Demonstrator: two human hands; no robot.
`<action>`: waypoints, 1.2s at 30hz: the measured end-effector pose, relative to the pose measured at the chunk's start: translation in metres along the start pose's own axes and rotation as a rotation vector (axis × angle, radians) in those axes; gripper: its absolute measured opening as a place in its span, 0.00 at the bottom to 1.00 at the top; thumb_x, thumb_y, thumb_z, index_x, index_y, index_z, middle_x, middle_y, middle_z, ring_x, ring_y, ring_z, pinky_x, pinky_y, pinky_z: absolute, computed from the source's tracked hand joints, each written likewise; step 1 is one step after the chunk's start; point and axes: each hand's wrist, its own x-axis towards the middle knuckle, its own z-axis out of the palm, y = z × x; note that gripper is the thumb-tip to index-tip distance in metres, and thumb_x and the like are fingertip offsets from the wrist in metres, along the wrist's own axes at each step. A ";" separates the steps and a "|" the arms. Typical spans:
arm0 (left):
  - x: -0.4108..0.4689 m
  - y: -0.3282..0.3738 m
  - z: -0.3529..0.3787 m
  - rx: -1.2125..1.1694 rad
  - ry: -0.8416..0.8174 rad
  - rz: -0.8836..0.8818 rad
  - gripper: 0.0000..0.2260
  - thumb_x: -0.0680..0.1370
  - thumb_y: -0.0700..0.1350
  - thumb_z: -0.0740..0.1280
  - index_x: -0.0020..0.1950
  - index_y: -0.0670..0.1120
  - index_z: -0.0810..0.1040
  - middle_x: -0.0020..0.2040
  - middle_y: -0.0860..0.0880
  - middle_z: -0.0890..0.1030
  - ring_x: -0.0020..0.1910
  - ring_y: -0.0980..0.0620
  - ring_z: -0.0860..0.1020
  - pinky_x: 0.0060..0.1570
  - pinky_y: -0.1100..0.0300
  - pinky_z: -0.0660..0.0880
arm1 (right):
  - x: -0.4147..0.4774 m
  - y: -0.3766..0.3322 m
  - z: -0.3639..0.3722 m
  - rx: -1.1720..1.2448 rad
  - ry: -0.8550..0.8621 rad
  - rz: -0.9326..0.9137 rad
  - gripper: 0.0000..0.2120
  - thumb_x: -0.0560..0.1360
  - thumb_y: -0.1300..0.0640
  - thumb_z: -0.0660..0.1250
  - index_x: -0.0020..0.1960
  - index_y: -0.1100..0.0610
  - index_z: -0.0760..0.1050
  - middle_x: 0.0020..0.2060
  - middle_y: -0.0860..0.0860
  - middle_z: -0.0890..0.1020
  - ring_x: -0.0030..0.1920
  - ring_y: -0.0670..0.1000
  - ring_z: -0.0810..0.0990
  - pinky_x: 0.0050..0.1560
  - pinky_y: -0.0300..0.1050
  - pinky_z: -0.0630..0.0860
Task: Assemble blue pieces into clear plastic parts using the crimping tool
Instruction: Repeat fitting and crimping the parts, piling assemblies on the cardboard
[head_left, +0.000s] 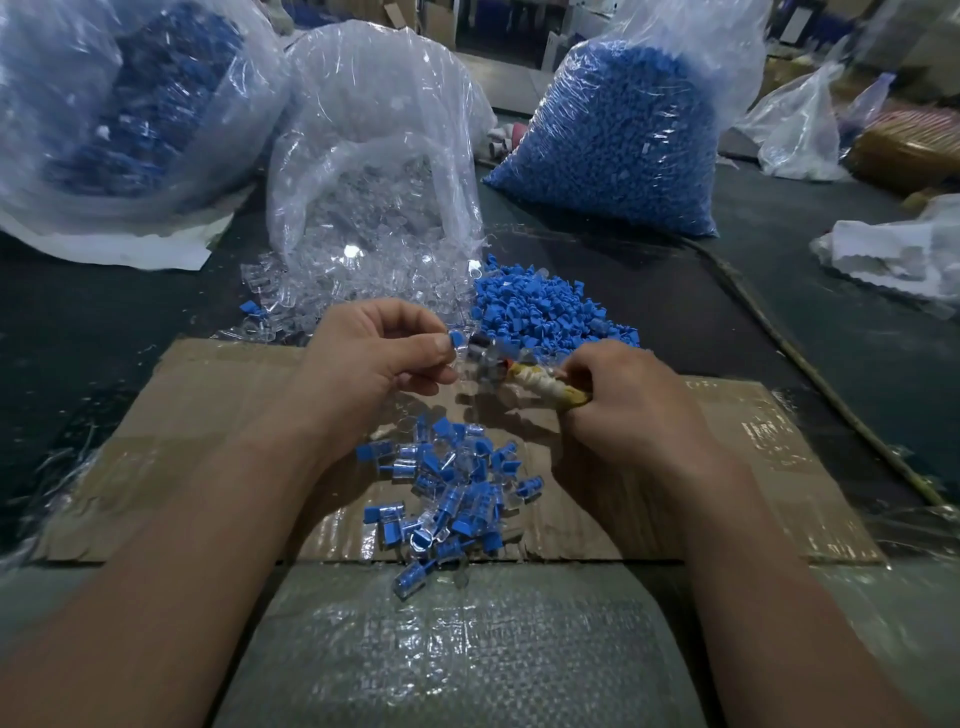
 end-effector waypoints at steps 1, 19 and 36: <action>0.001 0.000 0.001 -0.005 0.010 0.002 0.04 0.70 0.33 0.66 0.38 0.40 0.76 0.28 0.49 0.81 0.28 0.55 0.80 0.28 0.67 0.76 | 0.000 0.002 -0.001 0.023 0.024 0.006 0.09 0.69 0.58 0.66 0.43 0.47 0.69 0.37 0.42 0.69 0.36 0.42 0.67 0.31 0.39 0.61; 0.000 -0.001 0.006 0.155 0.094 0.180 0.09 0.74 0.30 0.64 0.38 0.43 0.74 0.33 0.46 0.79 0.29 0.59 0.79 0.33 0.68 0.77 | -0.003 -0.009 0.004 0.248 0.016 -0.129 0.11 0.70 0.57 0.67 0.48 0.50 0.67 0.41 0.42 0.70 0.40 0.43 0.69 0.38 0.39 0.68; -0.003 -0.004 0.006 0.301 0.133 0.275 0.10 0.73 0.30 0.65 0.38 0.44 0.74 0.34 0.47 0.78 0.29 0.61 0.79 0.34 0.69 0.77 | -0.008 -0.020 -0.001 0.168 0.004 -0.141 0.12 0.69 0.60 0.66 0.39 0.47 0.65 0.34 0.42 0.70 0.36 0.41 0.68 0.33 0.39 0.62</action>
